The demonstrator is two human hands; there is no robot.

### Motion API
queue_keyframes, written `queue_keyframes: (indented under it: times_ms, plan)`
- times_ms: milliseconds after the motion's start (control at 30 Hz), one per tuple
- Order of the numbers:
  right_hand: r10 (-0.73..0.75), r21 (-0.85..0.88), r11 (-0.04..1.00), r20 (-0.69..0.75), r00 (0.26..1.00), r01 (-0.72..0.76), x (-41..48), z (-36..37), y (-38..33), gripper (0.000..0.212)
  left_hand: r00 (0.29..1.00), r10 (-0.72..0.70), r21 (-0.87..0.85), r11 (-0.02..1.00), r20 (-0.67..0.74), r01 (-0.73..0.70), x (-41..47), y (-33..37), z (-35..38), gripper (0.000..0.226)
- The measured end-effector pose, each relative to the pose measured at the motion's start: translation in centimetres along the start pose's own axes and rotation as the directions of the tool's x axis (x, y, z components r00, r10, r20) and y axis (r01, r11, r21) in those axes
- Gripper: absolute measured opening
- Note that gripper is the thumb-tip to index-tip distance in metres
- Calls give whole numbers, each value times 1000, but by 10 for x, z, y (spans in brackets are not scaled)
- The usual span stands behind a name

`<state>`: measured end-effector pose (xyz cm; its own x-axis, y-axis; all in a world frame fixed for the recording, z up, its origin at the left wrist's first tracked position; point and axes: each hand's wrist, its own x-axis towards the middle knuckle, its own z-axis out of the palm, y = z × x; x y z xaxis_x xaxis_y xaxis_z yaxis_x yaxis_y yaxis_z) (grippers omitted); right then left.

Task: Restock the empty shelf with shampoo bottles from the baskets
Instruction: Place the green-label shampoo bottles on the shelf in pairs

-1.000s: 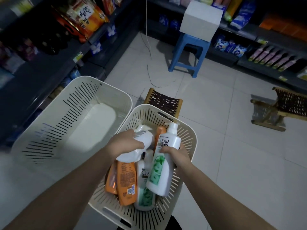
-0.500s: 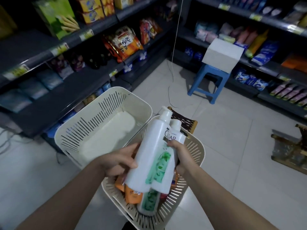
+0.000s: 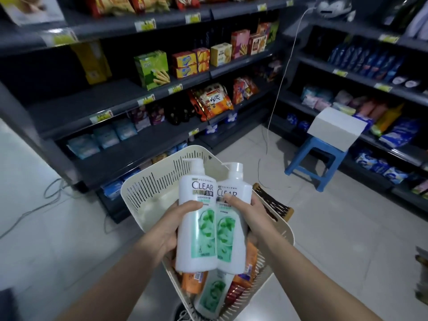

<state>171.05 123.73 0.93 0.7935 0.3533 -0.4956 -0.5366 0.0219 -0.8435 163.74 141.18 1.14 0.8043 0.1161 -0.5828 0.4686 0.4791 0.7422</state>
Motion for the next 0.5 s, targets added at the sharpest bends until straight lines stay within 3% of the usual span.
queue_keyframes:
  times_ms: [100, 233, 333, 500]
  plan:
    - [6, -14, 1000, 85, 996, -4, -3, 21, -13, 95, 996, 27, -117, 992, -81, -37, -22, 6, -14, 54]
    - [-15, -95, 995, 184, 983, 33, -8, 57, -20, 103, 983, 125, -137, 980, -136, -144, -57, 19, -41, 61]
    - [-44, -148, 985, 274, 961, 88, -14, 88, -21, 92, 952, 194, -110, 968, -239, -225, -88, 25, -64, 62]
    - [-51, -223, 962, 429, 902, 160, -29, 148, -20, 48, 855, 328, -131, 904, -401, -408, -145, 29, -101, 64]
